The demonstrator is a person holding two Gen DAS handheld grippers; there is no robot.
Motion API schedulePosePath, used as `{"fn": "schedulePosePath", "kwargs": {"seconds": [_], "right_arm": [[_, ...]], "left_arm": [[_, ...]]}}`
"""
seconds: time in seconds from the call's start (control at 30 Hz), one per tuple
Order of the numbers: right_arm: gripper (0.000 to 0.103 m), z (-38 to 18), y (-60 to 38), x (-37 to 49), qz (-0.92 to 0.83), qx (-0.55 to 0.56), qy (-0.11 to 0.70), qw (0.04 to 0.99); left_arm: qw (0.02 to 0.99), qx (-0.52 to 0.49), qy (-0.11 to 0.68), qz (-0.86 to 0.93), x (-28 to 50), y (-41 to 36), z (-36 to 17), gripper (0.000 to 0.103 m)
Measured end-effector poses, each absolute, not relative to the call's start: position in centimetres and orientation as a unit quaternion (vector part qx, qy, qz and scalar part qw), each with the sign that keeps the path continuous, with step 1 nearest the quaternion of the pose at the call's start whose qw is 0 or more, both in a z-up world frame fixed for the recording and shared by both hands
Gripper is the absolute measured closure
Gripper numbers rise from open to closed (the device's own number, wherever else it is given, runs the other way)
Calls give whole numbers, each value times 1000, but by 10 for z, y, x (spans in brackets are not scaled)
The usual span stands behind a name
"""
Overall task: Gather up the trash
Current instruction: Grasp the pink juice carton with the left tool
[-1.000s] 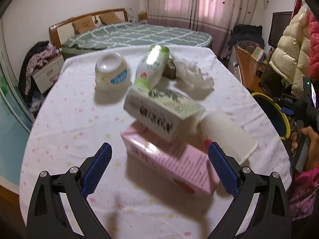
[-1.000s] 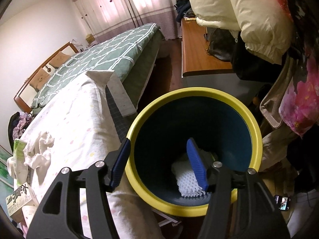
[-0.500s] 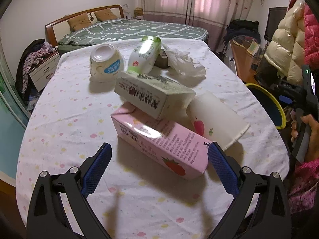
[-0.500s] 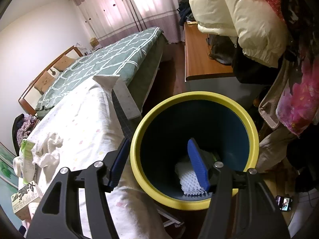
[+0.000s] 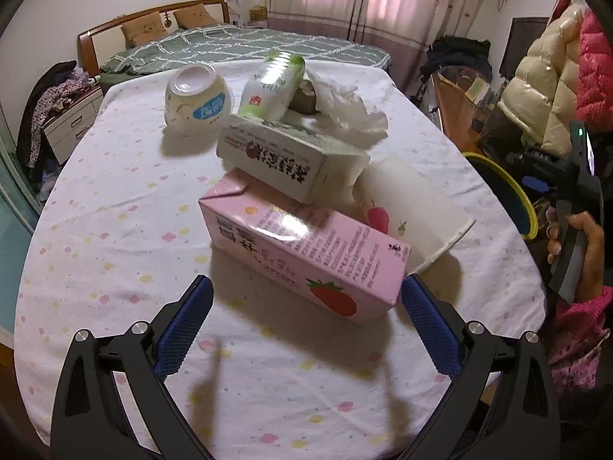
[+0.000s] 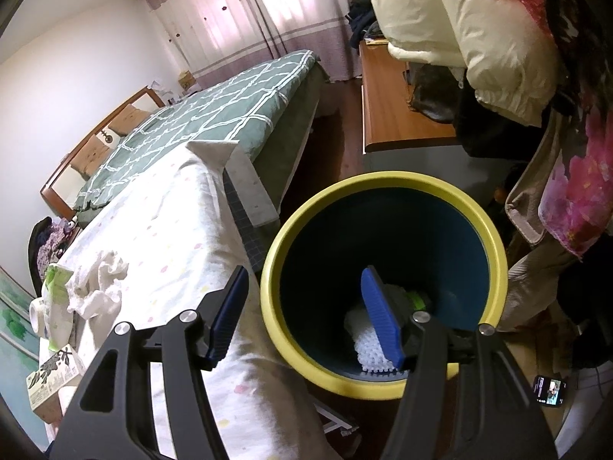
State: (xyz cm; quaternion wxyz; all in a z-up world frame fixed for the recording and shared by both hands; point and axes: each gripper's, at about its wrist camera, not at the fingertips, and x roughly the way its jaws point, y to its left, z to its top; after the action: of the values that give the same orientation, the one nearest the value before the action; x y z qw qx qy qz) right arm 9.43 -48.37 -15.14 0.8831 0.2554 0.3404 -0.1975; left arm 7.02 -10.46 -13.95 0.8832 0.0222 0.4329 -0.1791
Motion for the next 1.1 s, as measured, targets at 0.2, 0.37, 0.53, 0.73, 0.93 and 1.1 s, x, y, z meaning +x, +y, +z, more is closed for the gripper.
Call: {"fn": "schedulePosePath", "kwargs": {"seconds": [0.2, 0.37, 0.53, 0.73, 0.93, 1.1], "right_arm": [[45, -149, -483, 97, -193, 256, 339, 885], [45, -149, -481, 97, -191, 255, 341, 884], [45, -149, -479, 98, -189, 256, 342, 884], [45, -145, -475, 99, -183, 254, 337, 888], [45, -143, -469, 99, -177, 245, 339, 891], [45, -144, -467, 98, -174, 243, 340, 892]], "left_arm": [[884, 17, 440, -154, 75, -95, -145, 6], [894, 7, 437, -96, 83, -59, -146, 6], [900, -27, 434, -9, 94, -8, -145, 7], [908, -25, 411, -74, 87, -27, -133, 8], [901, -16, 426, -79, 116, -43, -147, 32], [898, -29, 430, -89, 128, -43, -155, 57]]}}
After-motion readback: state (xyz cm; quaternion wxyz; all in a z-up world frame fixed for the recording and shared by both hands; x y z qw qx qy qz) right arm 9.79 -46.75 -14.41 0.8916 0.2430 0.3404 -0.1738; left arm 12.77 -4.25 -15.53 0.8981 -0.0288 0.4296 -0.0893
